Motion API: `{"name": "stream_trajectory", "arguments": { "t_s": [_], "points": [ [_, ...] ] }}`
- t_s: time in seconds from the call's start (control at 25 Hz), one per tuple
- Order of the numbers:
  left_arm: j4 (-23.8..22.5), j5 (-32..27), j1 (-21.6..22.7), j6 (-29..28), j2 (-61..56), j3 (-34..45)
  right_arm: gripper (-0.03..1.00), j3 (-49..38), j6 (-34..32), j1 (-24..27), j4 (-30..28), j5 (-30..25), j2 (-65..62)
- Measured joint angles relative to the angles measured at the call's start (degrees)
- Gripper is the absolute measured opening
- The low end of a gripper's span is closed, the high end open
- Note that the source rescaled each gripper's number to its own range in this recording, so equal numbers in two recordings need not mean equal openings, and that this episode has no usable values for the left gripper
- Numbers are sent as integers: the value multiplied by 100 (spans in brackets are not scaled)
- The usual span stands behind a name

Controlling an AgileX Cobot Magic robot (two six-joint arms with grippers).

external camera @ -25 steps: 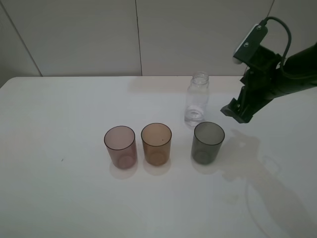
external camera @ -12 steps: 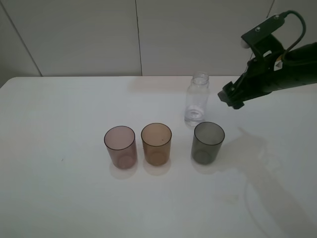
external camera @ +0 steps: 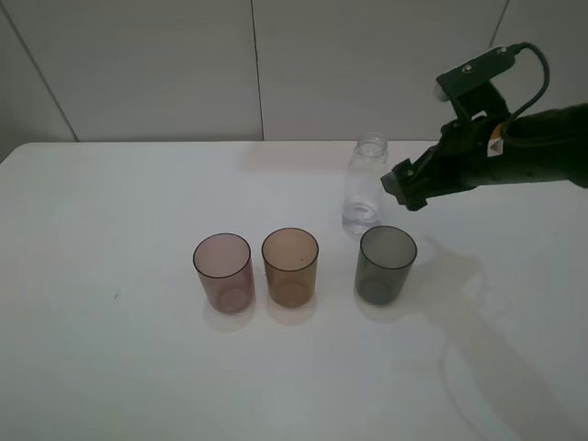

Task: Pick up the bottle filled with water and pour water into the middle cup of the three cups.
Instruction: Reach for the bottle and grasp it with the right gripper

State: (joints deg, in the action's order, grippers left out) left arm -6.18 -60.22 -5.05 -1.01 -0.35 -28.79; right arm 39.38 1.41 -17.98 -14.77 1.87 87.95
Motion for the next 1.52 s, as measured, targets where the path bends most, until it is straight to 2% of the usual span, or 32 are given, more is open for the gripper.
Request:
{"name": "stream_trajectory", "arguments": {
  "t_s": [0.12, 0.44, 0.64, 0.88, 1.12, 1.52],
  "points": [
    [0, 0, 0, 0, 0, 0, 90, -185, -380, 0, -133, 361, 41],
    [0, 0, 0, 0, 0, 0, 90, -238, -607, -197, -145, 936, 389],
    [0, 0, 0, 0, 0, 0, 90, -238, -1179, -209, -192, 1263, 605],
    [0, 0, 0, 0, 0, 0, 90, -262, -1835, -209, -719, 1615, 700],
    [0, 0, 0, 0, 0, 0, 90, -262, -1932, -209, -826, 2064, 1138],
    [0, 0, 0, 0, 0, 0, 90, -257, -1922, -204, -395, 2895, 1671]
  ]
}}
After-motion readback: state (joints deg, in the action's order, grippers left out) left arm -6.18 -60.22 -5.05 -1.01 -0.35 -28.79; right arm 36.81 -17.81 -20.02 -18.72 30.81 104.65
